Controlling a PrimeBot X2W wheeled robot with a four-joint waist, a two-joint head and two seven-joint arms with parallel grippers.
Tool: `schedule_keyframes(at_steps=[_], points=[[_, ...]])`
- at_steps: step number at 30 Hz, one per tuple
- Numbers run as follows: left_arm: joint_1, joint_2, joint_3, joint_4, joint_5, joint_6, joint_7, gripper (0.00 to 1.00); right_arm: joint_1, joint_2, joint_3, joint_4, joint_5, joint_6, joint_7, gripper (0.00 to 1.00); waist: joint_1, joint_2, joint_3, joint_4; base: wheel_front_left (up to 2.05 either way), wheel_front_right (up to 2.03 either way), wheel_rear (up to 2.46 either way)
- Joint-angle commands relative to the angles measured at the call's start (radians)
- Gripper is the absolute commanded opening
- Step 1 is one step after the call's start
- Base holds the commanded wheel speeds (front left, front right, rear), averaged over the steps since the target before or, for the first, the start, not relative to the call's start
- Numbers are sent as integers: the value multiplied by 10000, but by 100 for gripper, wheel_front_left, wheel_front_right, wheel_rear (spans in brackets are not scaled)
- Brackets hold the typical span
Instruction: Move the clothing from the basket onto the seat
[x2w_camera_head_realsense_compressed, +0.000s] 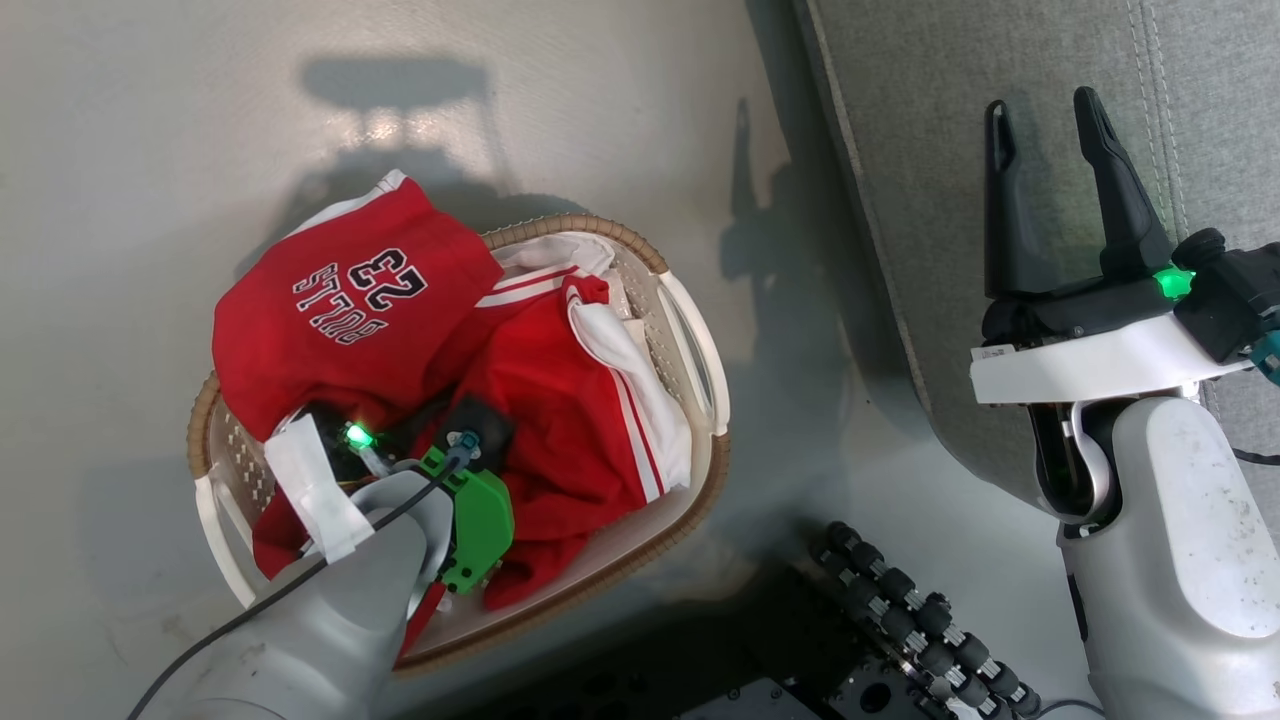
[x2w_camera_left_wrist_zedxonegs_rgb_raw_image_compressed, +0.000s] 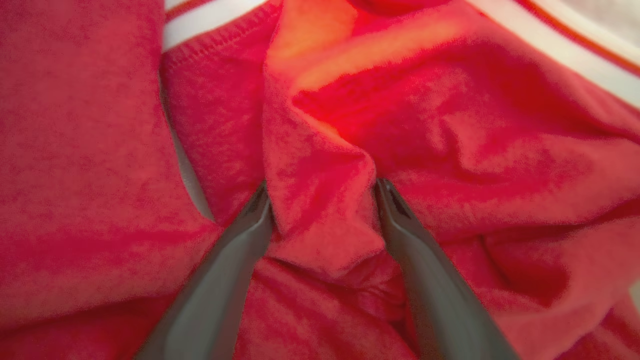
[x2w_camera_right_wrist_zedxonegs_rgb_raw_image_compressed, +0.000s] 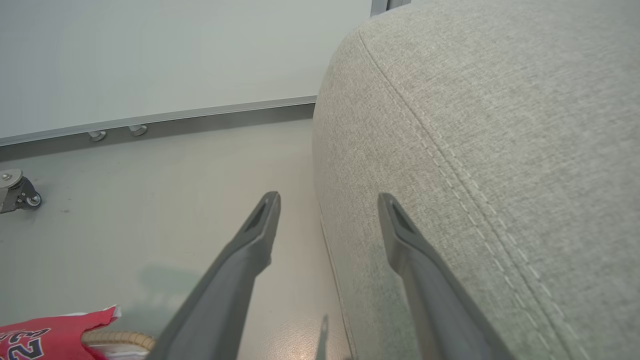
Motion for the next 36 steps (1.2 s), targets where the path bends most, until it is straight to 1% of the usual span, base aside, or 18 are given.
schedule_keyframes(at_steps=[1, 2, 3, 4, 9, 14, 17, 29, 36], points=[[-93, -40, -52, 31, -51, -87, 21, 55, -44, -24, 8, 17, 29, -10, -53, 100, -1, -1, -19, -24, 0, 0, 0], [-42, -63, -94, 58, -51, -142, 25, 36, -27, -23, 10, 32, 36, -10, -53, 100, -1, -1, -55, -17, 0, 0, 0], [2, -93, -131, 69, -70, -192, 20, 21, -9, -23, 5, 47, 31, -10, -53, 100, -1, -1, -95, -8, 0, 0, 0], [53, -140, -181, 65, -84, -240, 11, 0, 19, -24, 1, 68, 16, -10, -53, 100, -1, -1, -151, 8, 0, 0, 0], [293, -300, -424, -192, -136, -398, -57, 0, 102, -24, -43, 166, -134, -10, -53, 100, -1, -1, -545, 173, 0, 0, 0], [550, -355, -572, -717, -268, -492, -89, 0, 260, -26, -124, 309, -396, -10, -53, 100, -1, -1, -1216, 491, 0, 0, 0], [785, -373, -313, -1436, -617, -539, -93, 0, 411, -27, -207, 408, -588, -10, -53, 100, -1, -1, -1723, 731, 0, 0, 0], [2161, -214, 235, -4008, -1040, -561, -88, 0, 1352, -34, -553, 939, -1453, -10, -53, 100, -1, -1, -4482, 1792, 0, 0, 0], [2505, 259, 520, -5410, -1171, -564, -90, 0, 2140, -34, -664, 1164, -1813, -10, -53, 100, -1, -1, -6192, 2342, 0, 0, 0]])
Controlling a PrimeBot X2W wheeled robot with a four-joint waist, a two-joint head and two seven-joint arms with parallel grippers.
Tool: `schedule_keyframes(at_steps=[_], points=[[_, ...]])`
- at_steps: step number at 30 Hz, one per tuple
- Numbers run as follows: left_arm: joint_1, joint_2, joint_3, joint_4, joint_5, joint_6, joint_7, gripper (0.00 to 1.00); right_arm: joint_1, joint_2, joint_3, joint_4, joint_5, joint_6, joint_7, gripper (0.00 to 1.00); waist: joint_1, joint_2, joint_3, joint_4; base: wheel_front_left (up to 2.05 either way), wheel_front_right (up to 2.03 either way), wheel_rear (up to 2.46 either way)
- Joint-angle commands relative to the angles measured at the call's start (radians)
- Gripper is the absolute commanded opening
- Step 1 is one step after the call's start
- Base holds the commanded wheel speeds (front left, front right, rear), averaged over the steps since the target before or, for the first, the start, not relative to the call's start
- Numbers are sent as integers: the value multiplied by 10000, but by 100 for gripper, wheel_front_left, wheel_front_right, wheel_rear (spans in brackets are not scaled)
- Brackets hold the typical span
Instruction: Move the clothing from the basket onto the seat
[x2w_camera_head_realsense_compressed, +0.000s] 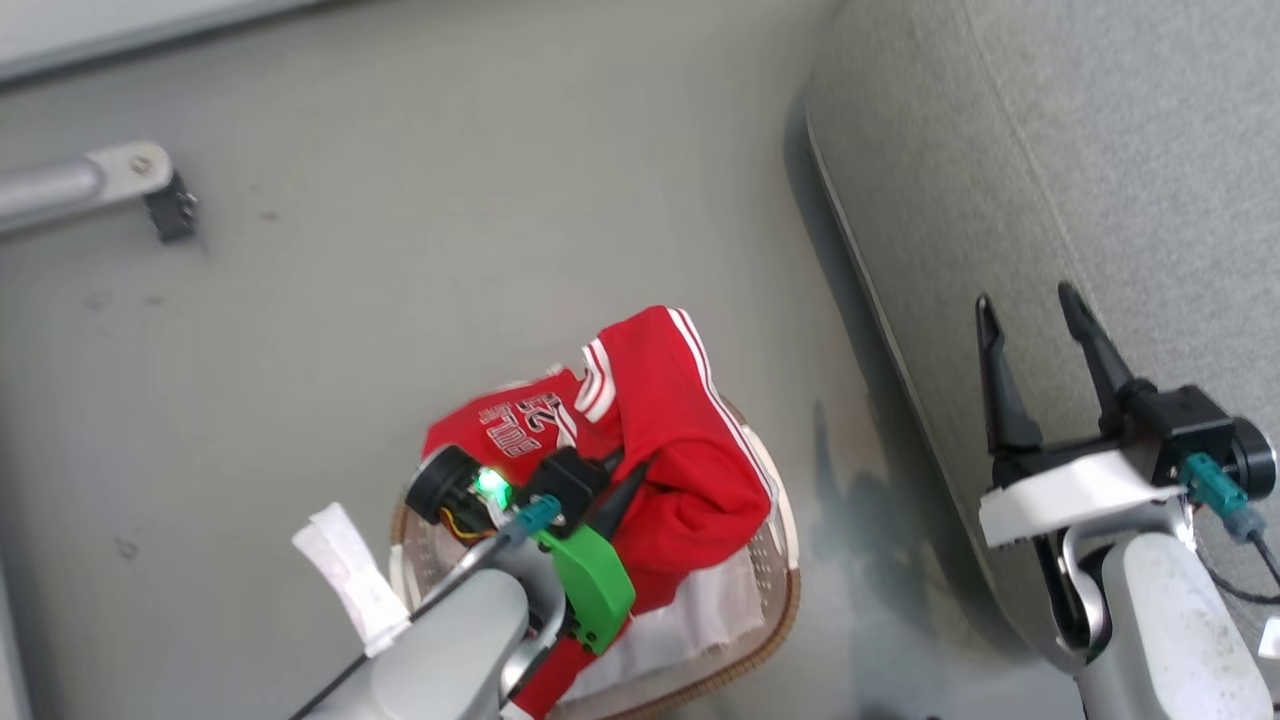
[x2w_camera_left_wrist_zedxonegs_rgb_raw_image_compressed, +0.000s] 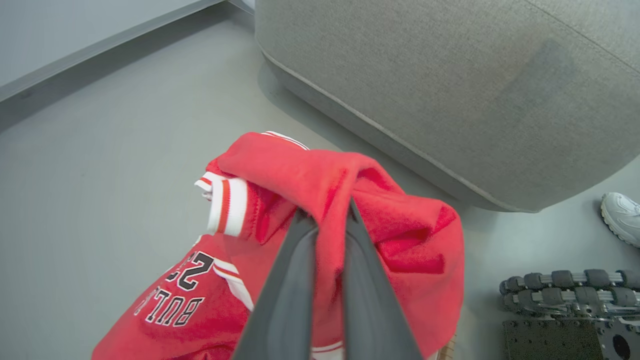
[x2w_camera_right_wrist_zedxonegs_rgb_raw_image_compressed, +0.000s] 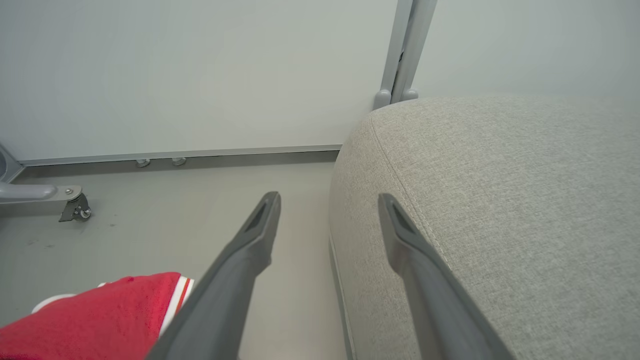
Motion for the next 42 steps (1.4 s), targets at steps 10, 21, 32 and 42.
schedule_keyframes(at_steps=[10, 21, 32, 42], points=[[-629, 1183, 175, -1154, -294, -22, -10, 0, 1145, -47, 134, 253, -289, -10, -53, 100, 0, 0, -3359, 1221, 0, 0, 0], [-2703, 2019, -441, -1970, -1177, -10, 710, 0, 1500, -44, 738, 262, -267, -10, -53, 100, 0, 0, -4327, 1361, 0, 0, 0], [-4505, 2292, -772, -2439, -1792, -6, 1210, 0, 1020, -44, 1777, 142, -283, -10, -53, 100, 0, 0, -4578, 1420, 0, 0, 0], [-4979, 2060, -1145, -2637, -1999, -6, 1412, 0, 397, -44, 2490, 67, -354, -10, -53, 100, 0, 0, -4720, 1627, 0, 0, 0]])
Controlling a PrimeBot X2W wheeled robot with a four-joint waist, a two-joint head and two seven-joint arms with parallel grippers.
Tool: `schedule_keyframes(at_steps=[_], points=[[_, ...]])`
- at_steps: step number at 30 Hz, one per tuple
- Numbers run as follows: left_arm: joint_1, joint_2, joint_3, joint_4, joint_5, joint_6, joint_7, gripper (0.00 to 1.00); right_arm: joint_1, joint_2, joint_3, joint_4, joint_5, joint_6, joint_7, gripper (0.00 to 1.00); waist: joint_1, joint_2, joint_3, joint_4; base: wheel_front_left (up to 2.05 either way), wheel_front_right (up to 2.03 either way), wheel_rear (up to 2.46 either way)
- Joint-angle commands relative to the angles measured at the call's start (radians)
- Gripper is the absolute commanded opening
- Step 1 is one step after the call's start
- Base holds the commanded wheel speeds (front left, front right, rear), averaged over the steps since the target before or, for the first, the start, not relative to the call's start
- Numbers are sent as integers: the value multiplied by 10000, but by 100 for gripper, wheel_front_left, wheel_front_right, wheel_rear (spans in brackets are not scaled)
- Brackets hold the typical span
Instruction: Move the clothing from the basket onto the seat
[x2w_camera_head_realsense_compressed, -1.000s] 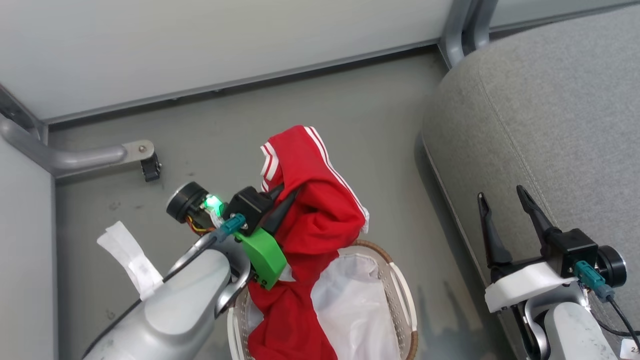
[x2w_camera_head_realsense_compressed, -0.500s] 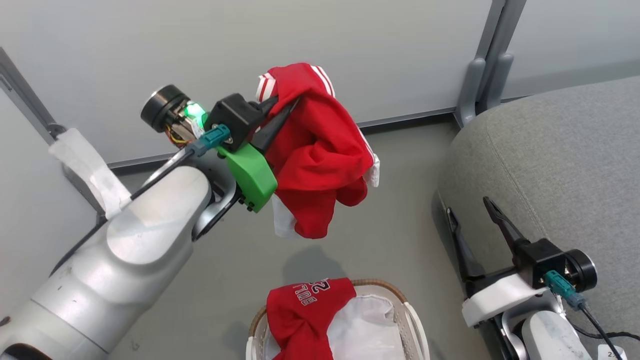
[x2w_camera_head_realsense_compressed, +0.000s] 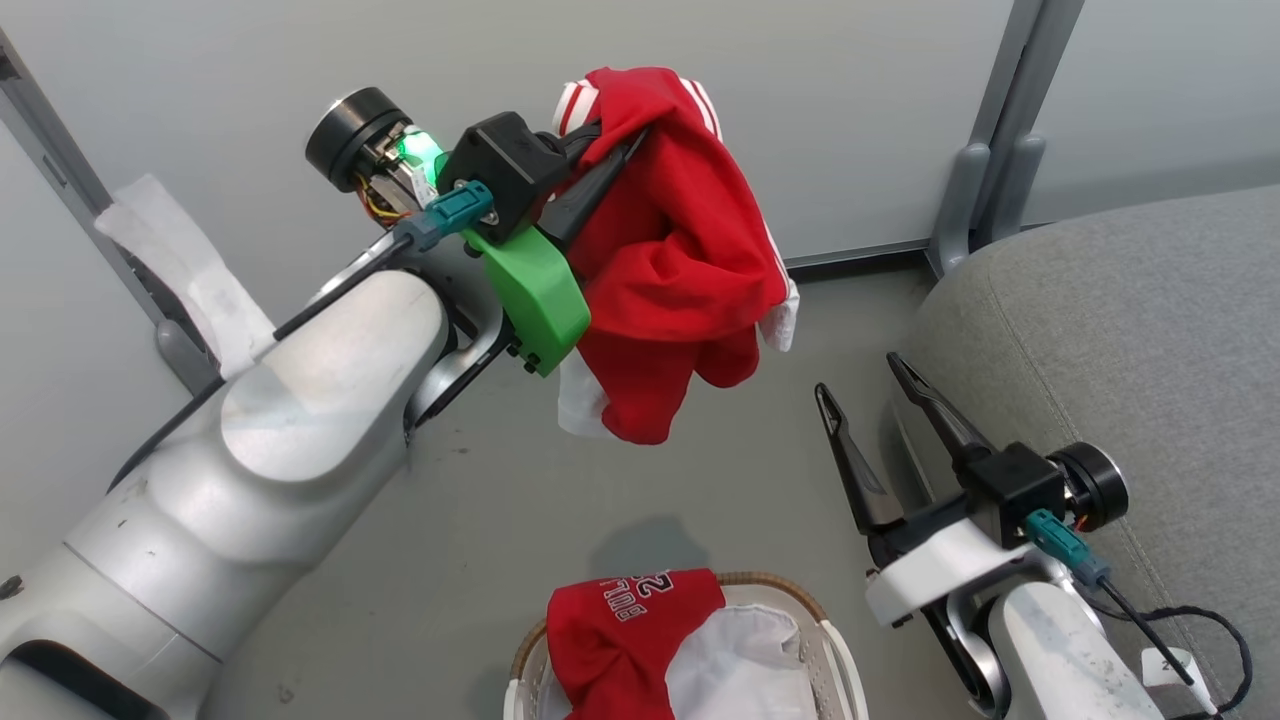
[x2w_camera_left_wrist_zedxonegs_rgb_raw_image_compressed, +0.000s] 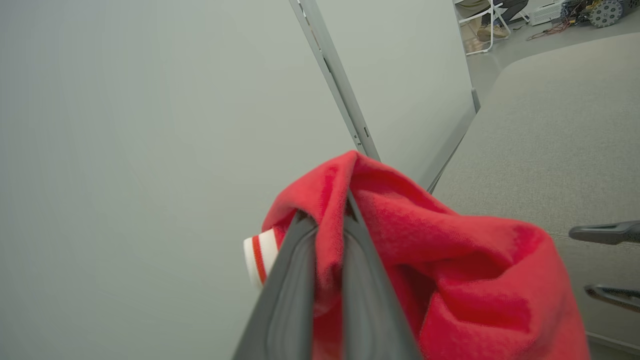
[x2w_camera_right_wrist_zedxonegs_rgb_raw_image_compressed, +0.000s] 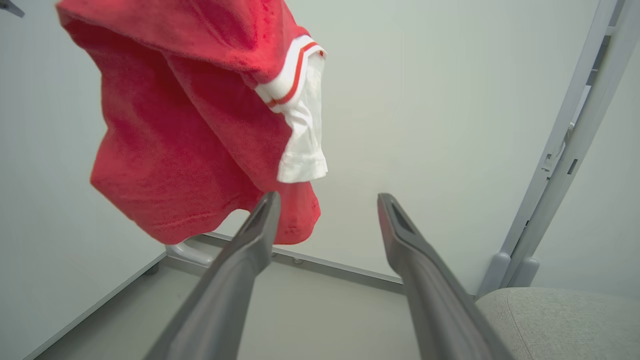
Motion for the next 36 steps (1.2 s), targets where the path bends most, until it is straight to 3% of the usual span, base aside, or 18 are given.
schedule_keyframes(at_steps=[1, 22, 23, 24, 26, 27, 36], points=[[-178, -67, -53, -38, -51, 16, 7, 0, -208, -40, 76, -8, -100, -10, -53, 100, 1, 0, -32, 56, 0, 0, 0], [46, -339, -940, -649, -525, 16, -109, 0, -2010, -44, 1244, 1402, -654, -10, -53, 100, 1, 0, -287, 586, 0, 0, 0], [121, -317, -962, -646, -555, 16, -113, 0, -2072, -42, 1267, 1440, -628, -10, -53, 49, 1, 0, -295, 585, 0, 0, 0], [189, -295, -982, -626, -588, 16, -85, 0, -2106, -40, 1288, 1465, -600, -10, -53, 42, 1, 0, -301, 582, 0, 0, 0], [317, -242, -1001, -563, -667, 16, -114, 0, -2137, -40, 1317, 1500, -537, -10, -53, 4, 1, 0, -305, 569, 0, 0, 0], [383, -218, -1014, -519, -706, 16, -116, 0, -2131, -40, 1324, 1497, -462, -10, -53, 0, 1, 0, -303, 557, 0, 0, 0], [1110, -154, -763, -163, -1229, 186, -632, 3, -2141, -41, 1015, 1347, -334, -10, -53, 0, 1, 0, -165, 409, 0, 0, 0]])
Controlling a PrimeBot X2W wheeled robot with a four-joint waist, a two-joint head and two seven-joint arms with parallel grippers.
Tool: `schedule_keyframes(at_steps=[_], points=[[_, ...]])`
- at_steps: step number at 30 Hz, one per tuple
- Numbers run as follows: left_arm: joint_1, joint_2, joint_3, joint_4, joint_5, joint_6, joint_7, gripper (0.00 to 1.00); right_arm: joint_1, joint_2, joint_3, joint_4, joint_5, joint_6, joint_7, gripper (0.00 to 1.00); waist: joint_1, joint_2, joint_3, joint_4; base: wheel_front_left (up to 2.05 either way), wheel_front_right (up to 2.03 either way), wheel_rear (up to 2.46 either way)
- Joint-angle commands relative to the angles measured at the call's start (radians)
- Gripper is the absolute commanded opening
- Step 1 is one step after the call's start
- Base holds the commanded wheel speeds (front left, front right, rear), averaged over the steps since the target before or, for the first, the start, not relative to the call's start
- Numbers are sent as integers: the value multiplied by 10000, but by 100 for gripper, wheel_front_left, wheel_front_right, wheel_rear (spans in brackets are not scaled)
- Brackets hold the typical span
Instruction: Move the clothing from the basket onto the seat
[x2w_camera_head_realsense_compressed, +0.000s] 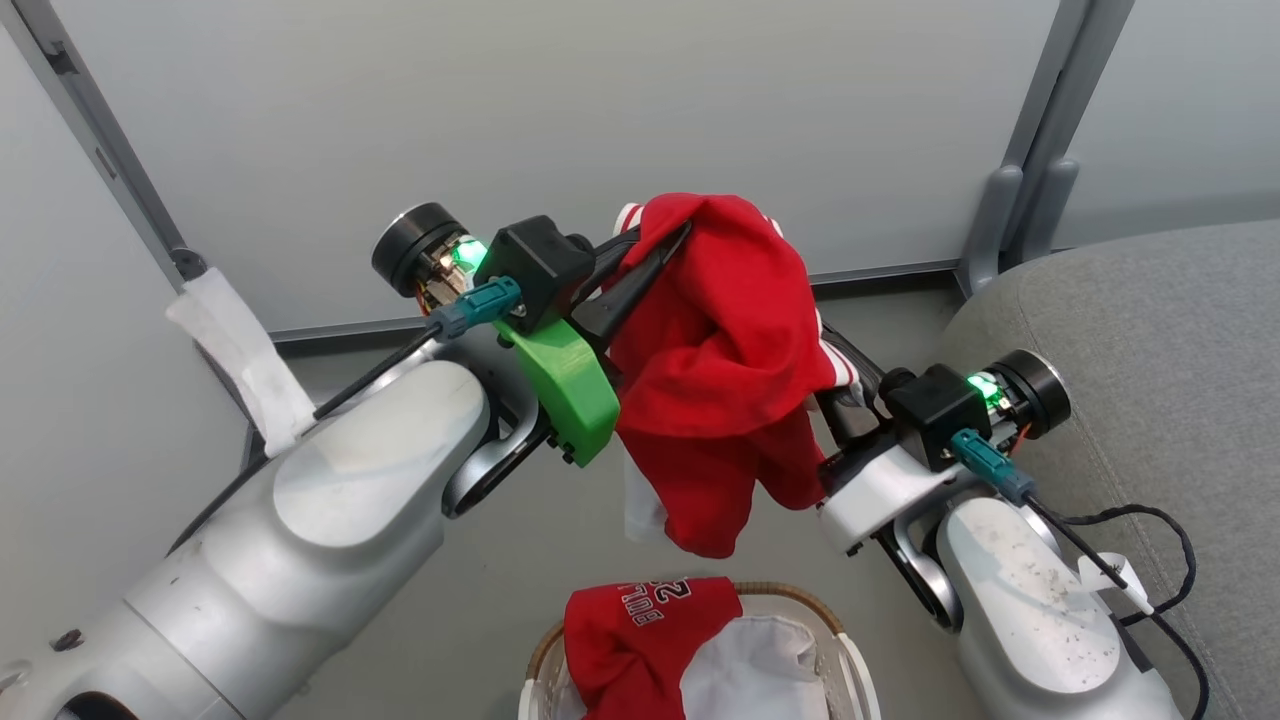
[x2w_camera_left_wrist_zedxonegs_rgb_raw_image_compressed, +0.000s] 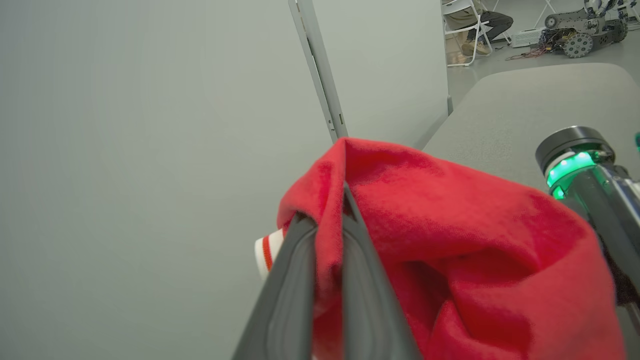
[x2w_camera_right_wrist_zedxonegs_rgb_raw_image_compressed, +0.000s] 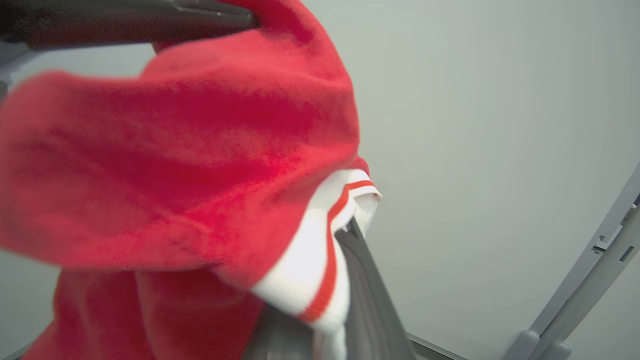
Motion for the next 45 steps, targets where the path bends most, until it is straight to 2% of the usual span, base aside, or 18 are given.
schedule_keyframes(at_steps=[1, 2, 4, 14, 21, 32, 38, 45], points=[[258, 17, 91, 51, -121, 83, -165, 13, -66, -41, -78, -46, 49, -10, -53, 0, 0, 0, 42, -36, 0, 0, 0], [366, -7, 119, 87, -139, 113, -260, 40, -61, -39, -128, -65, 55, -10, -53, 0, 0, 0, 55, -47, 0, 0, 0], [632, -61, 165, 198, -201, 152, -451, 100, -48, -39, -266, -90, 53, -10, -53, 0, 0, 0, 94, -64, 0, 0, 0], [2059, -572, 785, 554, -323, 169, -883, 100, 52, -41, -1181, -85, -103, -10, -53, 0, 0, 0, 291, 27, 0, 0, 0], [3580, -1054, 2052, 266, 407, 56, -854, 100, 361, -39, -1600, -119, -42, -10, -53, 0, 0, 0, 367, 86, 0, 0, 0], [5209, -1537, 2978, 335, 1418, -119, -857, 100, 450, -41, -1935, -98, -144, -10, -53, 0, 0, 0, 434, 63, 0, 0, 0], [5604, -1749, 3344, 134, 1749, -130, -858, 100, 133, -42, -2054, -223, -235, -10, -53, 0, 0, 0, 595, -513, 0, 0, 0], [5600, -1811, 3464, -140, 2084, -129, -858, 100, -173, -39, -2177, -529, -288, -10, -53, 0, 0, 0, 973, -1889, 0, 0, 0]])
